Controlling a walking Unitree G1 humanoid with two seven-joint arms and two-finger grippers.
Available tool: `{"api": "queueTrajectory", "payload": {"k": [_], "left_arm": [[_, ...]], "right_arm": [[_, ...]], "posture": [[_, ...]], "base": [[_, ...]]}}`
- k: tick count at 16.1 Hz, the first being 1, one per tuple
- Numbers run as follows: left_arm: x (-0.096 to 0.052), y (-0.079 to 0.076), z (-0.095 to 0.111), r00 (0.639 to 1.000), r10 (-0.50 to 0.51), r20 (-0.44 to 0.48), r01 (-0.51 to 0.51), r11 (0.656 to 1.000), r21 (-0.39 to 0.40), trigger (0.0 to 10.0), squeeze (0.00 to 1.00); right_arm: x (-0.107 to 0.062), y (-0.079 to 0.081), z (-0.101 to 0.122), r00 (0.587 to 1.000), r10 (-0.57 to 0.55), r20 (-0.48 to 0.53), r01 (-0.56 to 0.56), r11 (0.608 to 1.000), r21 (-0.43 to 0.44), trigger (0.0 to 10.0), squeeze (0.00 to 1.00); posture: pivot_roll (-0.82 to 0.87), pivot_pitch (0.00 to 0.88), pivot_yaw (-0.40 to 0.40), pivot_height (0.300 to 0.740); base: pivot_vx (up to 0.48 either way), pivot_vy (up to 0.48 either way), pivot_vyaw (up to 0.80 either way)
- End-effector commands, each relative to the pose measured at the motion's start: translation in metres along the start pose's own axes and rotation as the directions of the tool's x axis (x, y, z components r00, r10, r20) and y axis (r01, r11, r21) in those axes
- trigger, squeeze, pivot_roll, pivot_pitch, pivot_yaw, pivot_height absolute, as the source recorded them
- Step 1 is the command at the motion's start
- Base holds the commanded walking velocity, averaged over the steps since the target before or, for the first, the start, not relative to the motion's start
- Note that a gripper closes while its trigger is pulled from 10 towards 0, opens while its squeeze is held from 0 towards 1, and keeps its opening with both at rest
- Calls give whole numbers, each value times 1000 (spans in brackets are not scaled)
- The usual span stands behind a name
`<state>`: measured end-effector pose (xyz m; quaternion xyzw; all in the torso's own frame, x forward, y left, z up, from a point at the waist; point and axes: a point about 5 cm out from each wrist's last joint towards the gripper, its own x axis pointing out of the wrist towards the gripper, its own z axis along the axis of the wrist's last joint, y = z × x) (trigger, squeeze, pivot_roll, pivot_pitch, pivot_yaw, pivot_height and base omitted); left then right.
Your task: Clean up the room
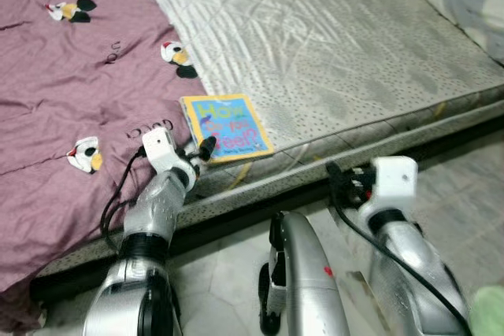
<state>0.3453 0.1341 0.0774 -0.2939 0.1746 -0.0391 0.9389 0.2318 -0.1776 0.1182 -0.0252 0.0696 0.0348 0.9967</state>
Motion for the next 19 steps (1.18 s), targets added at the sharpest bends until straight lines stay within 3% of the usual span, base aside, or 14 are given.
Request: {"api": "queueTrajectory", "payload": {"k": [1,4,7,8,9,12,14,16,19], "left_arm": [[2,-2,-5,1000,-4,-16,4,1000,-21,10000,0],[7,4,-1,1000,12,-29,-13,999,-52,10000,0],[10,5,-5,995,2,-98,-8,998,-65,10000,0],[12,5,-7,993,-7,-117,-5,994,-105,2431,0],[12,5,-6,993,-5,-120,-8,995,-102,0,0],[15,3,1,995,-9,-98,-3,992,-124,0,0],[17,5,9,997,-2,-79,-11,986,-166,0,0],[17,7,12,997,2,-72,-16,980,-198,0,0],[17,9,20,998,-13,-59,0,974,-228,0,0]], "right_arm": [[-9,-9,-1,1000,-19,-18,19,1000,-11,10000,0],[-17,-18,-1,998,-51,-31,50,998,-23,10000,0],[-17,-13,3,999,-33,-27,32,999,-16,10000,0],[-16,-5,7,999,30,-21,-30,999,30,10000,0],[-16,0,9,997,70,-14,-69,996,48,10000,0],[-23,19,15,960,280,-18,-275,952,135,10000,0],[-31,28,14,904,426,-51,-406,887,219,10000,0],[-32,30,14,881,470,-58,-447,866,224,10000,0],[-25,30,18,888,456,-58,-437,877,197,10000,0]], "posture": [[-206,199,-107,515],[-230,205,-108,515],[-235,208,-113,515],[-249,207,-115,515],[-255,207,-114,515],[-270,203,-109,515],[-268,200,-107,515],[-264,199,-105,515],[-252,198,-95,515]], "base": [[0,0,0],[0,0,0],[0,0,0],[0,0,0],[0,0,0],[0,0,0],[0,0,0],[0,0,0],[0,0,0]]}}
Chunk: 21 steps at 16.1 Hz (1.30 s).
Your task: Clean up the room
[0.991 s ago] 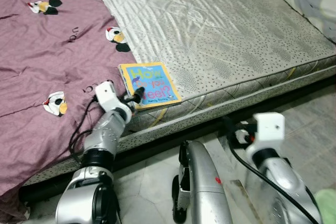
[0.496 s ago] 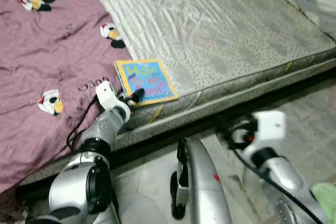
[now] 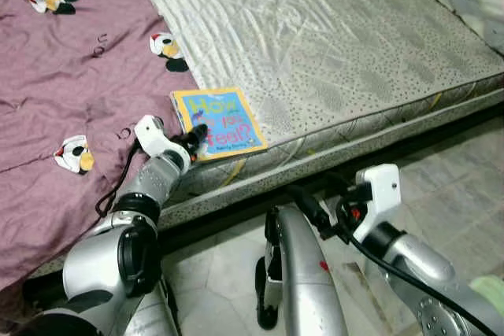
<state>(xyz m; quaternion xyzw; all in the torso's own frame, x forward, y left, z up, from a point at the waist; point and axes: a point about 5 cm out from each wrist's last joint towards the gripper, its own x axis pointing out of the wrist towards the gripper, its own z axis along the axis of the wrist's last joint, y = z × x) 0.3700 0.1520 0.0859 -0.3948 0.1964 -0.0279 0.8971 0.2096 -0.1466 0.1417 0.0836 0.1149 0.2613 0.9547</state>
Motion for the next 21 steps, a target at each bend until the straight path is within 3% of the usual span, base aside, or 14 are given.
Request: {"api": "queueTrajectory", "payload": {"k": [1,9,17,20,21], "left_arm": [[0,1,-4,1000,-4,-25,3,1000,-9,0,0],[0,1,-9,997,-19,-78,21,999,29,0,0],[0,1,3,999,-29,-26,31,998,58,0,0],[2,-9,17,998,-48,38,43,992,120,0,0],[2,-13,22,997,-65,52,55,983,174,0,0]], "right_arm": [[-1,-1,-3,999,-13,-30,13,1000,2,10000,0],[4,-1,-2,999,-9,-35,9,1000,-11,10000,0],[15,-1,-1,1000,1,-16,-1,1000,-21,10000,0],[23,-3,1,999,-26,24,27,998,-49,10000,0],[28,-4,3,998,-38,46,40,997,-58,10000,0]], "posture": [[-247,195,-93,515],[-242,177,-90,515],[-219,140,-84,515],[-186,104,-65,515],[-168,84,-54,515]], "base": [[0,0,0],[0,0,0],[0,0,0],[0,0,0],[0,0,0]]}}
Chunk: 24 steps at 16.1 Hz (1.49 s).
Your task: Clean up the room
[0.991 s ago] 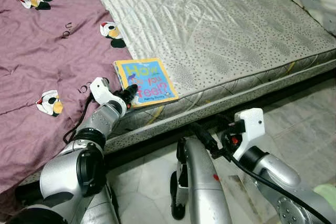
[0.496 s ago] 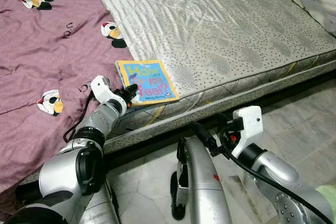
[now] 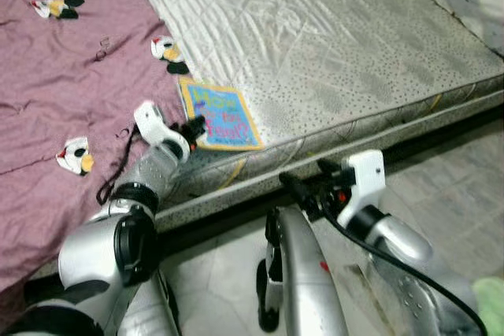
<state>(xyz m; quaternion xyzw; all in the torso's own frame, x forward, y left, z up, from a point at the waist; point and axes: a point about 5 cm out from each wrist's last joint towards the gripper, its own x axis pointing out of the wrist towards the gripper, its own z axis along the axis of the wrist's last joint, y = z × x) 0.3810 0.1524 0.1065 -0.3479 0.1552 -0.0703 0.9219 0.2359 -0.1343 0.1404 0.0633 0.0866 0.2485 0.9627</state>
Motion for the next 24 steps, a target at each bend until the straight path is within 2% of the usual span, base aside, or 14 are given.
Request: {"api": "queueTrajectory", "payload": {"k": [1,2,6,7,9,11,12,13,14,15,16,17,20,24], "left_arm": [[0,-2,15,999,14,48,-22,986,165,0,0],[1,-5,21,997,-2,71,-12,982,191,0,0],[-3,-34,89,945,-157,286,37,922,385,0,0],[-10,-37,101,927,-228,299,65,880,470,0,0],[-18,-32,102,915,-267,303,68,842,535,0,0],[-43,-12,96,897,-261,356,3,810,586,0,0],[-60,-8,95,875,-269,403,-54,772,634,0,0],[-70,-9,97,854,-268,445,-95,762,641,0,0],[-80,-15,96,839,-288,462,-143,703,697,0,0],[-87,-20,91,824,-302,479,-185,656,732,2314,0],[-88,-20,89,823,-297,484,-198,649,734,2314,0],[-93,-16,78,831,-251,496,-230,657,718,10000,0],[-105,-6,60,846,-202,494,-251,667,702,10000,0],[-106,-18,43,869,-182,460,-243,653,717,10000,0]], "right_arm": [[6,-2,2,999,-29,33,30,999,-31,10000,0],[8,-2,3,999,-34,43,35,999,-33,10000,0],[27,0,5,993,-43,107,40,999,23,10000,0],[31,3,5,991,-41,131,35,998,45,10000,0],[35,5,1,988,-52,146,44,997,61,10000,0],[41,1,2,976,-100,195,84,993,87,10000,0],[43,-3,7,966,-125,227,105,990,100,10000,0],[44,-6,10,960,-137,243,114,988,106,10000,0],[45,-9,11,959,-138,249,116,988,100,10000,0],[46,-12,13,956,-144,254,123,988,95,10000,0],[47,-13,14,955,-148,257,128,987,94,10000,0],[49,-18,16,949,-172,266,150,984,100,10000,0],[50,-24,19,936,-210,282,191,977,94,10000,0],[55,-28,22,928,-224,298,207,974,89,10000,0]], "posture": [[-152,68,-45,515],[-145,61,-41,515],[-73,25,-20,515],[-49,3,-4,515],[-26,0,3,515],[8,0,4,515],[20,0,-7,515],[30,0,-20,524],[41,0,-33,539],[45,0,-37,553],[47,0,-43,558],[50,0,-47,573],[46,0,-48,612],[42,0,-52,662]], "base": [[0,0,0],[0,0,0],[0,0,0],[0,0,0],[0,0,0],[0,0,0],[0,0,0],[0,0,0],[0,0,0],[0,0,0],[0,0,0],[0,0,0],[0,0,0],[0,0,0]]}}
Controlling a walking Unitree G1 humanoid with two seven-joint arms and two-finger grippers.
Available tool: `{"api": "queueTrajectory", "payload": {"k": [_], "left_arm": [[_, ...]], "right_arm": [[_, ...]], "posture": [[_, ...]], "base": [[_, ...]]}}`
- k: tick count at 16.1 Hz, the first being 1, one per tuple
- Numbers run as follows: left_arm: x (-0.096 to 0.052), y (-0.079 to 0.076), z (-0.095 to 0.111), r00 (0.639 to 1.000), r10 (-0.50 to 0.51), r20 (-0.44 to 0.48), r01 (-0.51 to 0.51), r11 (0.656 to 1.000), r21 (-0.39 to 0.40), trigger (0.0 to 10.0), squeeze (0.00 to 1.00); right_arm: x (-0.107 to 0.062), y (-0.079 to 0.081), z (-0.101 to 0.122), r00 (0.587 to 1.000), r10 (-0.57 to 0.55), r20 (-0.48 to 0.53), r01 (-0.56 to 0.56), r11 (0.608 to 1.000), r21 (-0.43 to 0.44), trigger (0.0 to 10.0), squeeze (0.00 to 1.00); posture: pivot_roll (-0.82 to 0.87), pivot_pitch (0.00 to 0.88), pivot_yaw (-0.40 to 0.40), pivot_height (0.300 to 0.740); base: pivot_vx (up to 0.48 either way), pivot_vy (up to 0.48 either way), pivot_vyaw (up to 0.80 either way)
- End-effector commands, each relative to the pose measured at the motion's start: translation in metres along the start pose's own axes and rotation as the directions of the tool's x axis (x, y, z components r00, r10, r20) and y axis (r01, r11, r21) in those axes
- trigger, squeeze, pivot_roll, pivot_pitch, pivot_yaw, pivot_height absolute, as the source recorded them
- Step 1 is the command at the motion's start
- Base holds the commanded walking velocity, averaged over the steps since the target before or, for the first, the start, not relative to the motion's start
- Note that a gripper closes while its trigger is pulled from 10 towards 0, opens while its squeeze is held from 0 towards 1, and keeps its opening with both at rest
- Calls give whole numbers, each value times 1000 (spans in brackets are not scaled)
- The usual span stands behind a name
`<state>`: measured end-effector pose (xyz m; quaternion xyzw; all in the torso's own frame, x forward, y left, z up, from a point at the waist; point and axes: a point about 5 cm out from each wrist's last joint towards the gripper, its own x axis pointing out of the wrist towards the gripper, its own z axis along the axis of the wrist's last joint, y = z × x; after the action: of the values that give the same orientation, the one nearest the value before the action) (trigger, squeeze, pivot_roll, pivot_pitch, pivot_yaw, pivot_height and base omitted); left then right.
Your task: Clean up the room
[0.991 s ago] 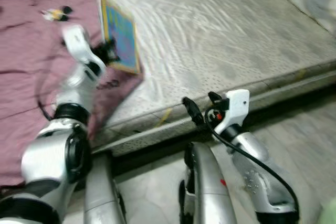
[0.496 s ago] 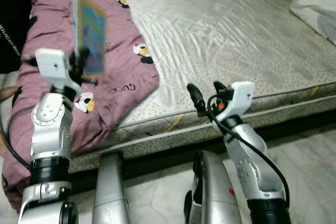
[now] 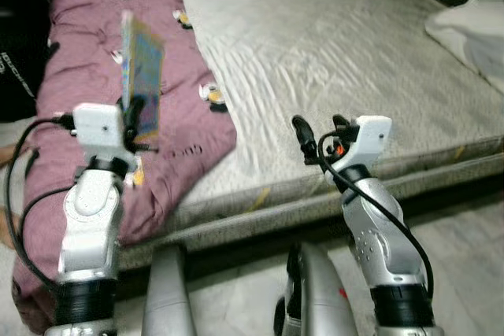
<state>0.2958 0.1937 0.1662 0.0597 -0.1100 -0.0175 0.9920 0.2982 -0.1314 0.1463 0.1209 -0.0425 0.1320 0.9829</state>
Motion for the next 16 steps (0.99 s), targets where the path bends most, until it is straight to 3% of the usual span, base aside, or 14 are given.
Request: {"api": "queueTrajectory", "payload": {"k": [1,7,16], "left_arm": [[1,-4,5,1000,-1,12,1,1000,22,10000,0],[-11,-9,-6,998,16,-55,-15,1000,18,10000,0],[-7,-16,-6,998,3,-56,-2,1000,26,10000,0]], "right_arm": [[3,-2,5,1000,-9,22,10,1000,-12,10000,0],[5,-7,6,999,-37,31,38,999,-20,10000,0],[4,-9,7,999,-39,32,40,999,-29,10000,0]], "posture": [[42,0,-52,676],[38,0,-52,740],[30,0,-52,740]], "base": [[0,0,0],[0,0,0],[0,0,0]]}}
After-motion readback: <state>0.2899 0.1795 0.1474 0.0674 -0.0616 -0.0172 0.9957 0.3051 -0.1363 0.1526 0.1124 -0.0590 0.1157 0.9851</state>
